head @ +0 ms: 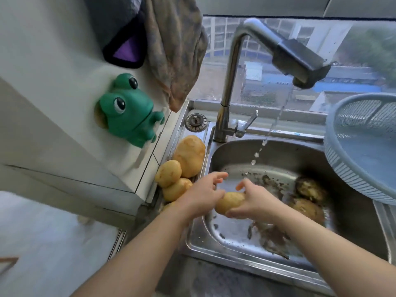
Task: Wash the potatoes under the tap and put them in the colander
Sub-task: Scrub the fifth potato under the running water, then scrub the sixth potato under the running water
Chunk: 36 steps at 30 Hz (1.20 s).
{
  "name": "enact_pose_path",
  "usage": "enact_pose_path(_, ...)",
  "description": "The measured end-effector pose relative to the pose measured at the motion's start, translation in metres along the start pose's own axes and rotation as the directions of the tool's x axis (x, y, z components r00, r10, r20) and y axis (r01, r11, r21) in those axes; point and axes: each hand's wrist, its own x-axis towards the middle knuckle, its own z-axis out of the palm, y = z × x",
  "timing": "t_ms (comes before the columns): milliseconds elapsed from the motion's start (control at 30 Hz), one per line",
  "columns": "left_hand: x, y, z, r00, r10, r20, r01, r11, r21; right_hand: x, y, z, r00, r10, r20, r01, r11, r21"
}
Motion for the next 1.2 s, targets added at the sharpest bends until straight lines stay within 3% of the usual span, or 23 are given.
enact_pose_path(233,-0.050,-0.041,-0.044,0.981,0.167,-0.101,-0.140,0.963,0.231,0.001,-0.065,0.015,0.961,-0.252,-0.113,0.258,0.965,0.042)
enact_pose_path(433,-0.066,-0.076,-0.043,0.939,0.186,-0.291,-0.063,0.920,0.386,0.008,-0.091,0.038,0.904,-0.405,-0.136,0.416,0.907,0.063)
enact_pose_path(633,-0.062,-0.082,-0.042,0.922,0.193,-0.335,0.018,0.844,0.536,0.014,-0.092,0.049,0.885,-0.409,-0.221,0.436,0.895,0.090)
enact_pose_path(800,-0.060,-0.077,-0.043,0.914,0.199,-0.355,0.070,0.782,0.619,0.018,-0.087,0.047,0.887,-0.412,-0.209,0.436,0.896,0.084)
enact_pose_path(1033,-0.058,-0.072,-0.042,0.904,0.240,-0.355,0.032,0.789,0.614,0.017,-0.078,0.039,0.884,-0.433,-0.179,0.456,0.882,0.120)
enact_pose_path(1200,-0.055,-0.047,-0.032,0.835,0.432,-0.340,-0.155,0.779,0.607,0.010,-0.061,0.025,0.890,-0.434,-0.136,0.451,0.882,0.138)
